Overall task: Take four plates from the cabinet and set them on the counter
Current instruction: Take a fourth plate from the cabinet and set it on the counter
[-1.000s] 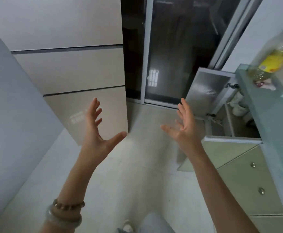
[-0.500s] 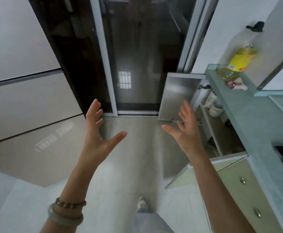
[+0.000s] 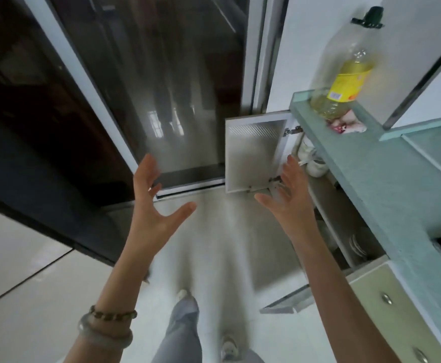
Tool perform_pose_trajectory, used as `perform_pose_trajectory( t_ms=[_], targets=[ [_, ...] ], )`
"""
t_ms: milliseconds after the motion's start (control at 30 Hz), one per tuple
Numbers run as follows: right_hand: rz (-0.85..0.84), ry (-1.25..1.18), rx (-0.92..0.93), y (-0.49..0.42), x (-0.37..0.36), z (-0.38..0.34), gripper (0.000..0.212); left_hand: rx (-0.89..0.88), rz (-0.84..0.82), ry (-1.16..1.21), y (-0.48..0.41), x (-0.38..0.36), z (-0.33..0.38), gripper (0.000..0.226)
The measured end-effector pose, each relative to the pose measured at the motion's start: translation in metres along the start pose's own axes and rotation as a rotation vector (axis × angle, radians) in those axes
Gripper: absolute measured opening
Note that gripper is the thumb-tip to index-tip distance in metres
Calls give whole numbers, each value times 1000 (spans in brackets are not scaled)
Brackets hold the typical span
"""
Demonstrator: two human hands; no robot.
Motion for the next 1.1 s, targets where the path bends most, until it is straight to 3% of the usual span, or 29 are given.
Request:
perform_pose_trajectory(
  t_ms=[200, 500, 733, 1100],
  targets=[
    [184, 33, -45, -62, 6, 16, 94, -34, -136, 43, -104, -11, -39, 101],
    [505, 146, -142, -133, 2, 30, 93, -116, -468, 124, -258, -29, -79, 107],
    [723, 128, -228, -147, 25, 46, 94, -204, -723, 178, -317, -87, -81, 99],
    [965, 92, -274, -161, 93, 72, 89, -265, -989, 252, -375, -203, -74, 100]
  ],
)
Point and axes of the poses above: each hand's wrist, its own y-axis away from the middle knuckle, its own x-axis out of the back of the hand, z = x × y, the point moved 3 cm from there along -y, towards the middle knuckle, and after that the axes turned 8 degrees about -z, right-handed, at the moved point
